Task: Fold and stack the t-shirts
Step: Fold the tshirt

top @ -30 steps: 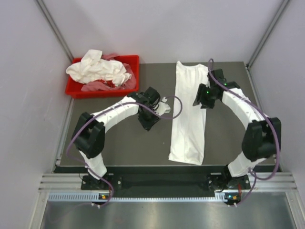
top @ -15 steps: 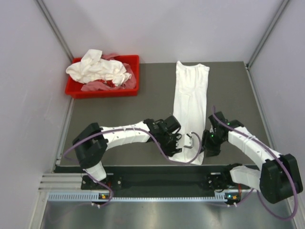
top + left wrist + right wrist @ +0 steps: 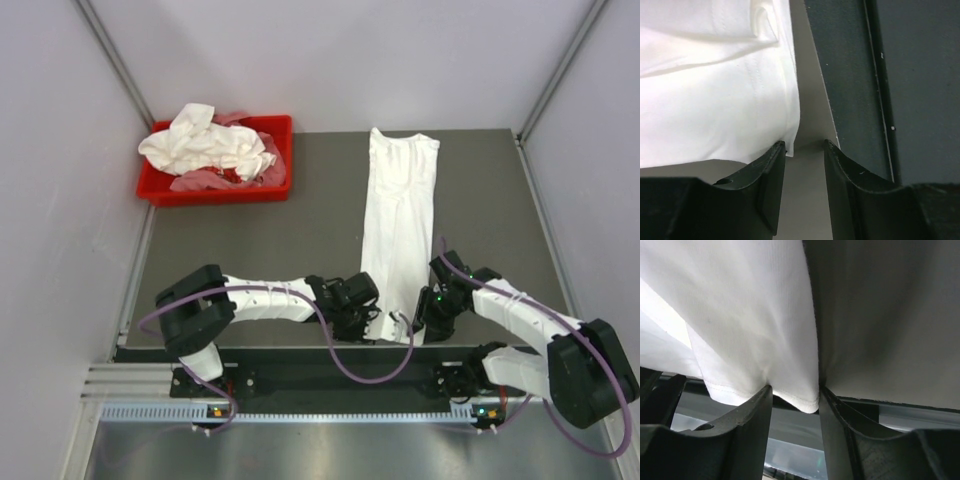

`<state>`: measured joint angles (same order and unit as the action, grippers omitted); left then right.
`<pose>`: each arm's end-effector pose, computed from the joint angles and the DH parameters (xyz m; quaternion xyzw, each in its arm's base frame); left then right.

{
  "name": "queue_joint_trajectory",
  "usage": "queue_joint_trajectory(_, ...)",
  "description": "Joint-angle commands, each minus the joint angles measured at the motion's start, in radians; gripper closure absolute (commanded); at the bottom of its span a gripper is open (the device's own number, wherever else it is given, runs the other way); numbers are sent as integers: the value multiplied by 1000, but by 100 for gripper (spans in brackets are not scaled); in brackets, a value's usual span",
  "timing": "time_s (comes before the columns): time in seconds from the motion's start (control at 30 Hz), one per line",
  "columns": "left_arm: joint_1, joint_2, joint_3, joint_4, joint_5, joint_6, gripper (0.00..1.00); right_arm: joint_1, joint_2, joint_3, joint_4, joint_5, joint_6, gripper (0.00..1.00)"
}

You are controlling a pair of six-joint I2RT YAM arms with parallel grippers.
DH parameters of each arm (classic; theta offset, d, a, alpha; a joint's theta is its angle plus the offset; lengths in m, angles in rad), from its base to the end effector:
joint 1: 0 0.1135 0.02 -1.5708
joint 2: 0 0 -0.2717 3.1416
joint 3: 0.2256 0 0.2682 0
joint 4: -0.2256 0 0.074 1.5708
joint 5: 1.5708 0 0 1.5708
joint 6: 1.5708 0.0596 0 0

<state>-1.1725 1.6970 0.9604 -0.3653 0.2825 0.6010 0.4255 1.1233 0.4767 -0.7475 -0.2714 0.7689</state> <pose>0.1194 -0.3267 0.1348 0.7670 0.5832 -0.1962 0.1821 0.1485 0.0849 0.1195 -0.1569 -0.9745 -0.1606 0.0035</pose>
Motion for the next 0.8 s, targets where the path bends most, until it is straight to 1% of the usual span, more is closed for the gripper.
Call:
queue_joint_trajectory(0.0,1,3,-25,112,-72,16,57,13,-8,-29,79,14,27,58)
queue_joint_trajectory(0.13,-18,16,-43,149,-81,14,58,13,-8,-13,76,35,18,67)
queue_joint_trajectory(0.17,-21,21,-48,158,-88,8,58,13,-7,-9,71,43,15,74)
queue_joint_trajectory(0.2,-24,29,-48,164,-91,5,60,13,0,2,68,47,10,78)
queue_joint_trajectory(0.27,-27,36,-43,172,-112,2,69,13,4,11,66,46,9,86)
queue_joint_trajectory(0.3,-27,41,-38,173,-120,-3,83,15,6,19,65,46,6,88)
queue_joint_trajectory(0.4,-27,35,-25,152,-144,-6,100,12,-5,51,42,49,-2,93)
queue_joint_trajectory(0.47,-29,32,-5,123,-163,-20,100,12,-11,71,21,54,-5,97)
queue_joint_trajectory(0.53,-27,29,20,103,-222,-47,100,6,-10,108,7,51,-11,99)
queue_joint_trajectory(0.6,-18,20,52,92,-264,-69,100,-1,6,154,-3,46,-25,100)
queue_joint_trajectory(0.77,66,7,125,74,-267,-130,100,-31,62,255,-19,46,-74,100)
